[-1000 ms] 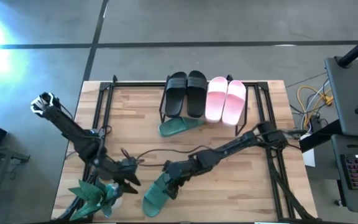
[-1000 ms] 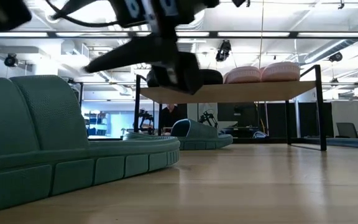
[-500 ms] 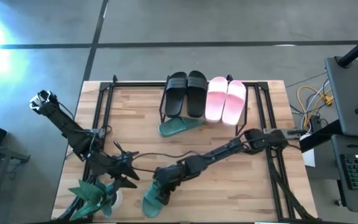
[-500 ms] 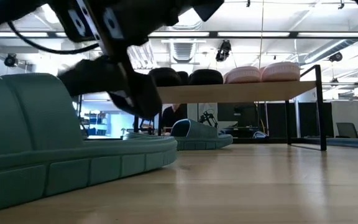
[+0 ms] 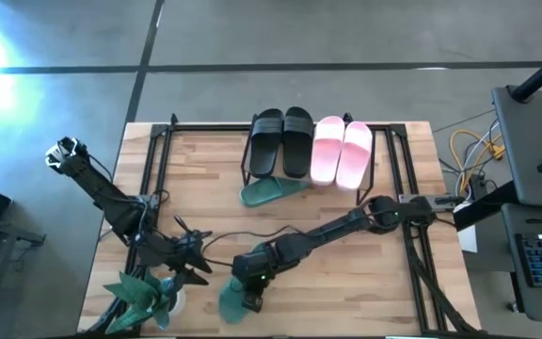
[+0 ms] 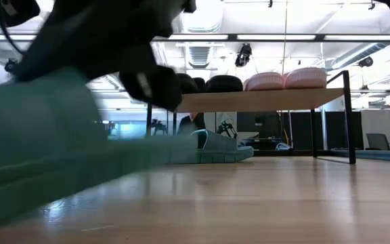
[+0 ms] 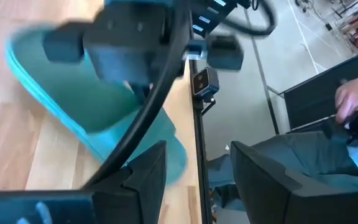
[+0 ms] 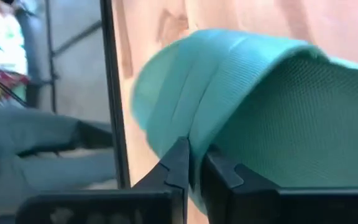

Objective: Pick and place slides into the shelf
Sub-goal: Put the green slipper under the shelf

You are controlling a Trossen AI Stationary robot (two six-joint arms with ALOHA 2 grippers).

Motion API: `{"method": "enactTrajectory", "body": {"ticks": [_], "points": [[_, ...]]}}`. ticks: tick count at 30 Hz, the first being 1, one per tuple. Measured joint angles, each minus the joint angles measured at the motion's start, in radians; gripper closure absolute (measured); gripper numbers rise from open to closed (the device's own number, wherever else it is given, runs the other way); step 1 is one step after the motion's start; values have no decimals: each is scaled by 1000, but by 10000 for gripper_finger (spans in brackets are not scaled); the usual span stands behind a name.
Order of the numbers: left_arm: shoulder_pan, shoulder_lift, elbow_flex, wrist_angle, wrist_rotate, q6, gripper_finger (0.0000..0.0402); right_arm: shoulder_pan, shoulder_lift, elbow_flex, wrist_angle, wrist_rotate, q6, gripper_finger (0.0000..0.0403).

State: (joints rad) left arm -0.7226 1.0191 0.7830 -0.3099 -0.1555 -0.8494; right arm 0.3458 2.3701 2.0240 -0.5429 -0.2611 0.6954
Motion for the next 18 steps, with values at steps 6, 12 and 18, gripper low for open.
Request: {"method": "enactTrajectory", "body": {"ticks": [6, 12, 18], "points": [[-1, -2, 0, -51, 0, 1, 238, 3, -19, 157, -547, 79, -278, 391], [-4, -1, 0, -52, -1, 44, 238, 0, -20, 286, -1051, 34, -738, 388], [-4, 0, 0, -53, -3, 45, 238, -1, -34, 278, -946, -3, -697, 361]]}}
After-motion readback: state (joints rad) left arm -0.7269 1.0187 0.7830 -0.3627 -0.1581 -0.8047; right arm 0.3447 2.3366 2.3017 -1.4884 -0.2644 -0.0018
